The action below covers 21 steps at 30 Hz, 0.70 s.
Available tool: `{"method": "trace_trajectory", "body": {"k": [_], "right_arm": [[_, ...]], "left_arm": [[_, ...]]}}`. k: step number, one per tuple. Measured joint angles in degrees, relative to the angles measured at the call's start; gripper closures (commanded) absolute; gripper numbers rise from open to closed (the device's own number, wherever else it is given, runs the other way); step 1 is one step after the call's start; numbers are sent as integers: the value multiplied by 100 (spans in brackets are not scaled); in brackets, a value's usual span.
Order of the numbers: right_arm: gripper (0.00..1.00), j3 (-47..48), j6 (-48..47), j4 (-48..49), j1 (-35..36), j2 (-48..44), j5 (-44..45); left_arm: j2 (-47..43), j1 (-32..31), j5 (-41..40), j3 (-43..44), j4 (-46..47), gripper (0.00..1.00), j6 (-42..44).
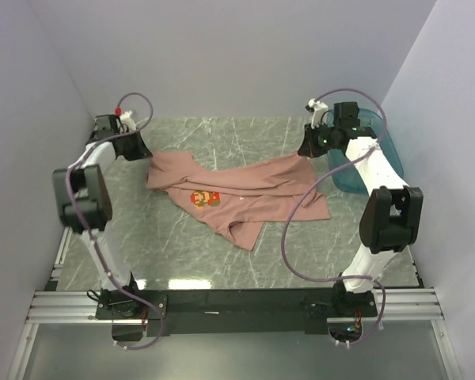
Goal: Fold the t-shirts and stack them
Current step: Flatten the tshirt out
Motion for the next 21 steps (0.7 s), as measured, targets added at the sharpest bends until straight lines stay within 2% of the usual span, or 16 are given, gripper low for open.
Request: {"method": "trace_trajectory", "body": {"k": [3,6,9,11,15,21], "right_arm": [[100,212,-308,-361,-2,-393,129],[100,577,-658,-743,-13,-1137,354],[100,1259,-933,-942,-66,-1956,612],[100,1873,-1049,-1005,-116,-2428,778],[100,3040,-1117,-1102,-140,-3132,1099],[100,4597,-999,-1217,-140,-3676,1528]], "left_arm": [[-1508,0,15,-1073,380,100,-168],[-3528,-2,-44,-1882,955,100,-466],[-5219,-2,-166,-2035,1600,100,-815],[-6011,-2,-282,-1945,1897,100,-1084],[-6787,-2,-505,-1180,2055,100,-1639],[-6985,-39,-960,374,1926,99,-2124]]}}
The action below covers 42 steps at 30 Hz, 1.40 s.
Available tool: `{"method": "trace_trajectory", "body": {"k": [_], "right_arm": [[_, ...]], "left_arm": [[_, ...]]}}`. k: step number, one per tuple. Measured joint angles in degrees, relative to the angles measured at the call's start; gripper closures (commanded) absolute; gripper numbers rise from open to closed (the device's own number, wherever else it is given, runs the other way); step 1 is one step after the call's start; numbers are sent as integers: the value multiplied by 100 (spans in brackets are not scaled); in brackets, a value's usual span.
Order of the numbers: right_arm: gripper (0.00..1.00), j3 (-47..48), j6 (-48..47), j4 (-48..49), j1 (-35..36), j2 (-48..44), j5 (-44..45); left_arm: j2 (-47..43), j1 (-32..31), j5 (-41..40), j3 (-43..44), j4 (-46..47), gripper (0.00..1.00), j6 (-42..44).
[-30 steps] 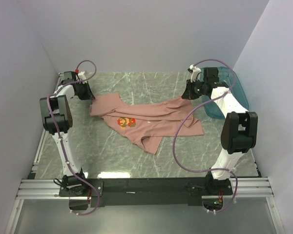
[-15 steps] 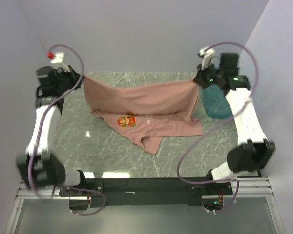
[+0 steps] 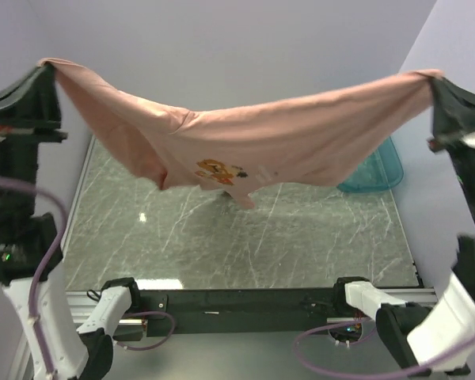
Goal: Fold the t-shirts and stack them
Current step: Flatten the tshirt out
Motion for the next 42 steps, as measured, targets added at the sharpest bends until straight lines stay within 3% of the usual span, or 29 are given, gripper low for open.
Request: {"method": "trace_trajectory", "body": {"k": [7,12,20,25,30,33,36,42], "right_arm": [[100,308,275,236,-4,-555,251],[100,-72,382,328,-4,-608,221],[100,-1987,450,715,-4,-492,0],[100,-3484,656,1281,-9,-26,-356],[100,-4535,846,2048,-9,1176,-763],[100,-4706,925,2310,-9,2297,-949],[100,-4371,973,2422,-9,3517,-1025],[100,-2404,1174,2116,33,6041,-632]], "left_arm": [[-114,-417,-662,1425,-111,99,-83],[-133,-693,-999,1668,-136,99,52],[74,-763,-1108,275,-83,100,219],[793,-761,-1108,-984,225,100,341],[2111,-584,-841,-2240,885,100,273],[3324,-437,-540,-2452,1272,100,146],[4725,-376,-352,-2166,1427,100,81],[6937,-372,-319,-643,1156,100,-9]]}}
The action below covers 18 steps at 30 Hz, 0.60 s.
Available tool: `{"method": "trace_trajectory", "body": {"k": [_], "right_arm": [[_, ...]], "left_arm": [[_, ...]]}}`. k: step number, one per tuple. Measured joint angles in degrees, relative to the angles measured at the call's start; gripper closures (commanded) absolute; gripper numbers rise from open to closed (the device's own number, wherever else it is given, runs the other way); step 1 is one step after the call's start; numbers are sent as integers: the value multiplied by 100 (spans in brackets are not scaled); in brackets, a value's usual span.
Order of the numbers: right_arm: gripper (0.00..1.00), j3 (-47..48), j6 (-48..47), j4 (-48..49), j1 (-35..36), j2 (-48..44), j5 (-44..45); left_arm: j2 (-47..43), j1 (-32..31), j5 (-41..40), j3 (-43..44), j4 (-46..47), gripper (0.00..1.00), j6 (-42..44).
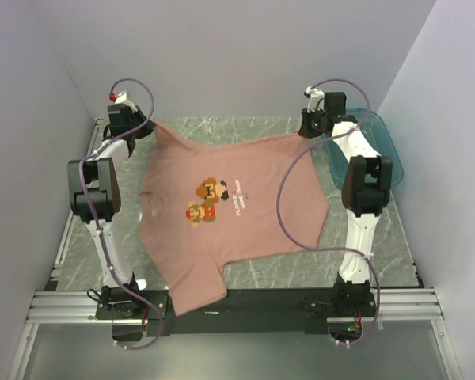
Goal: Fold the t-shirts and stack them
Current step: Flatten the tshirt out
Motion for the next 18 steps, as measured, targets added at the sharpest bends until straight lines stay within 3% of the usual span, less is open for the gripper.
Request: {"method": "trace_trajectory", "body": {"k": [4,9,18], "right_arm": [[100,883,120,-201,24,763,402],[100,1447,208,-304,28,905,669],[100,1292,267,-122,35,841,592]], "left_arm": [[662,7,-31,898,-208,100,-74],[901,42,-11,1598,-367,100,-120],[765,151,173,1340,-184,100,-122]]}}
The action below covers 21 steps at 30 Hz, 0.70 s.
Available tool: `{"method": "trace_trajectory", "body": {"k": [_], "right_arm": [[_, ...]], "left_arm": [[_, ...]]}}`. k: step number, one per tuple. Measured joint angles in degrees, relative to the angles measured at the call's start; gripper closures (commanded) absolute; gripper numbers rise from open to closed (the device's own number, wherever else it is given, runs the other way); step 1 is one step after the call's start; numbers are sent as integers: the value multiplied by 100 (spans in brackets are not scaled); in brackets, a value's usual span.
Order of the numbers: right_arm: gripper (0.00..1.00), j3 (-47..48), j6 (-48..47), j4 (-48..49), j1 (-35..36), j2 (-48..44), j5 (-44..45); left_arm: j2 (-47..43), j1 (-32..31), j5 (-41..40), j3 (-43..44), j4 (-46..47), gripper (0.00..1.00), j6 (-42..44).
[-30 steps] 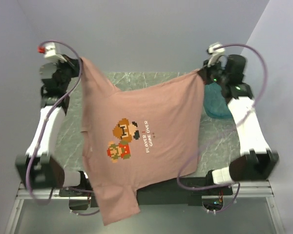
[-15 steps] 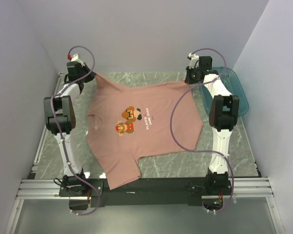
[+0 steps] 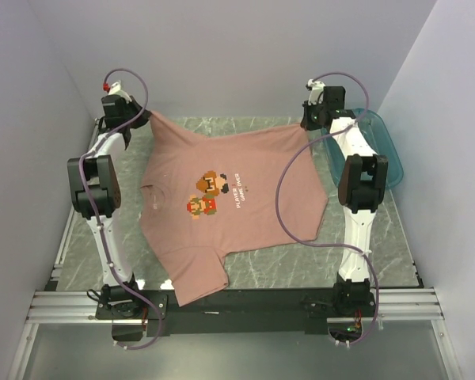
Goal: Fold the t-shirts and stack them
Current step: Flatten the tshirt out
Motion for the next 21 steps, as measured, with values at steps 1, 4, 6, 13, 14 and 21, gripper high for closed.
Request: {"method": "trace_trajectory", "body": {"k": [1,4,6,13,14,21], "right_arm": [[100,-66,0,2,0,-20,-26],[100,-208,-2,-2,11,-87,-103],[100,-330,-2,9,11,-179,-151],[100,-1054,-28,153,11,-649,-247],[100,-1163,-35,175,11,-730,-251],[100,-1585,-57,341,-7,-1119,-245]], "left_arm": [[-79,17,22,-127,9,100,0],[-310,68,160,-380,0,100,26],[-472,81,291,-501,20,100,48],[-1331,101,743,-1388,243,100,103],[-1451,101,785,-1534,245,100,107],[-2041,101,896,-2363,271,100,114]]}}
